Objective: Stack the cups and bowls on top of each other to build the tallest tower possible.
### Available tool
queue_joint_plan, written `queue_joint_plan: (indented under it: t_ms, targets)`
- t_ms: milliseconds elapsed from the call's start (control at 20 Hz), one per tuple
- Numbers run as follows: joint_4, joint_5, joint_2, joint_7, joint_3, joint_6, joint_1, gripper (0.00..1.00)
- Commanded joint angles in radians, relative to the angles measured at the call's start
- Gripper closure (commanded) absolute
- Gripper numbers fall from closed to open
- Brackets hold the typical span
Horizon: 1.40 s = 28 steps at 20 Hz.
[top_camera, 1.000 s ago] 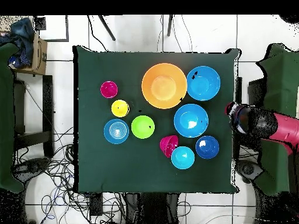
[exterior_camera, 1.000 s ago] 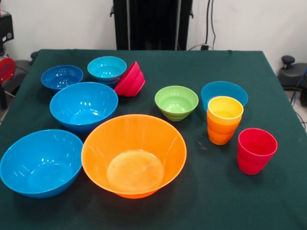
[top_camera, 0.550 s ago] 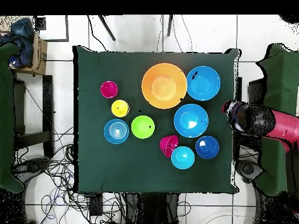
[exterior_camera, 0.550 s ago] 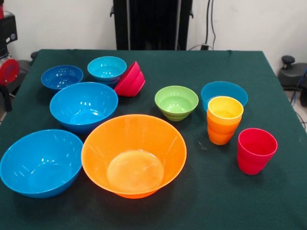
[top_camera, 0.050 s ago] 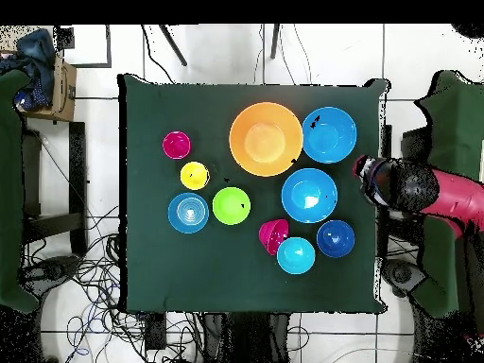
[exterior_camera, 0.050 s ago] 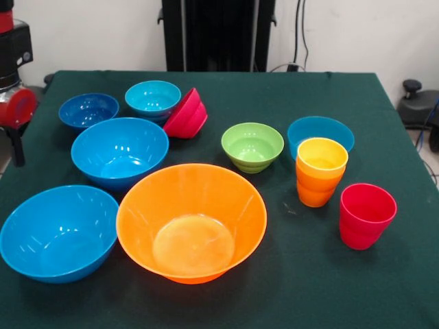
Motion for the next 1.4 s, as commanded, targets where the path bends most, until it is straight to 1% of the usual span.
queue_joint_plan:
  t_ms: [50, 900, 1050, 1200, 1300, 1400]
  targets:
    - [-0.054, -0.013, 0.056, -0.145, 0.008, 0.076, 0.056, 0.0]
    - [-0.075, -0.037, 0.088, -0.11, -0.012, 0.016, 0.081, 0.0]
    - [-0.073, -0.042, 0.096, -0.133, -0.013, 0.033, 0.085, 0.0]
    - [-0.077, -0.035, 0.101, -0.164, -0.01, 0.082, 0.089, 0.0]
    - [-0.075, -0.023, 0.101, -0.169, -0.005, 0.099, 0.09, 0.0]
    - [-0.061, 0.012, 0.104, -0.187, 0.017, 0.13, 0.077, 0.0]
